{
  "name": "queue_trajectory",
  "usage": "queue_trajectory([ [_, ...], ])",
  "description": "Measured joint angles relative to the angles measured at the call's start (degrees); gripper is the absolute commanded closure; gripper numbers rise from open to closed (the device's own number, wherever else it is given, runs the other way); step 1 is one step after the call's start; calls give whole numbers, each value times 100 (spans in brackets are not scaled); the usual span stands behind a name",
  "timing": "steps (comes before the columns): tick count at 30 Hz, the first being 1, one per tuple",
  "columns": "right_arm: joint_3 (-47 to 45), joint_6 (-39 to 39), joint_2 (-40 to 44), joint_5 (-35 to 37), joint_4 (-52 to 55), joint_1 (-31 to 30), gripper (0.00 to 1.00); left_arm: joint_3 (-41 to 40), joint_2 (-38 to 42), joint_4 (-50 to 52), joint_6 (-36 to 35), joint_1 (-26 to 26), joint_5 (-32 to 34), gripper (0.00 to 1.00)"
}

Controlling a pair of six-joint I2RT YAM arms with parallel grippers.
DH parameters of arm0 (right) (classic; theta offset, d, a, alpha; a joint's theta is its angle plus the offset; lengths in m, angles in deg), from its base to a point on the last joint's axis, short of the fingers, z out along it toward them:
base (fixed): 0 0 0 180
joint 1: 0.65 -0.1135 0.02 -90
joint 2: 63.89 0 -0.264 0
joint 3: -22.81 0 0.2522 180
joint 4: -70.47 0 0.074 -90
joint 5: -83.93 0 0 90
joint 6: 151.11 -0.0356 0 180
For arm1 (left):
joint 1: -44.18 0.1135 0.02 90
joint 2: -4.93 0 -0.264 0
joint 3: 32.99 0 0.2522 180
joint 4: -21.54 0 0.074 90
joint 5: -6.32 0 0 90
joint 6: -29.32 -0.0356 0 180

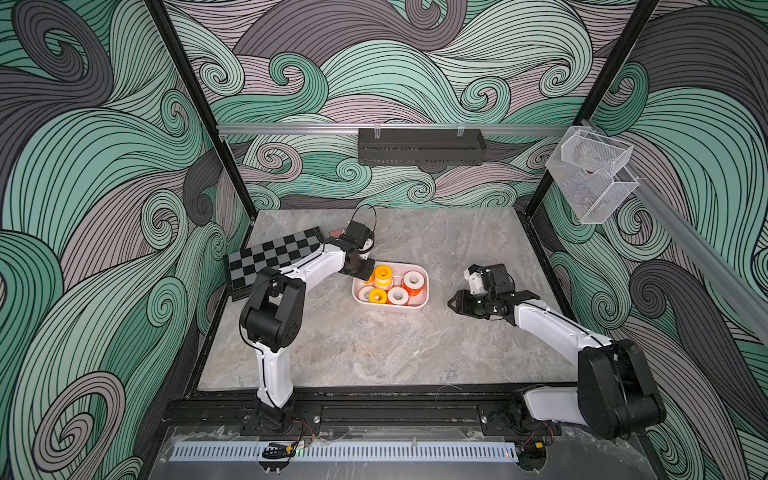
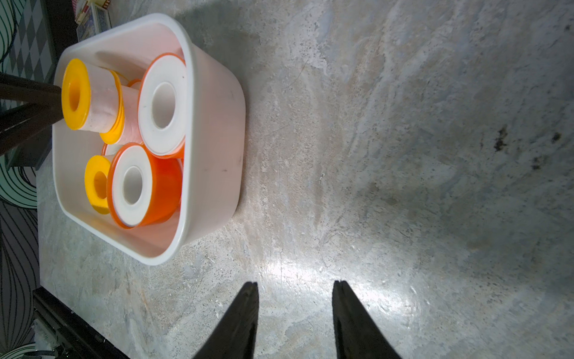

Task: Put the sealing tape into the storage box
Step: Pick up the sealing tape from the storage box.

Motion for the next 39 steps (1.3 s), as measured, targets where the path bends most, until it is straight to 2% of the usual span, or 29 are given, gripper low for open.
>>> queue_trajectory([
  [16, 79, 44, -105, 0, 39, 0, 57, 293, -431, 109, -122, 2, 11, 60],
  [21, 79, 59, -105, 0, 37, 0, 57, 293, -431, 155, -107, 4, 11, 64],
  [26, 79, 63, -105, -15, 35, 0, 57, 291, -431, 192, -33, 4, 87, 77],
  [34, 79, 61, -118, -24, 20, 0, 57, 240, -358, 229, 177, 4, 162, 79],
  [39, 79, 61, -140, -37, 17, 0, 57, 160, 33, 321, 476, 4, 149, 79],
])
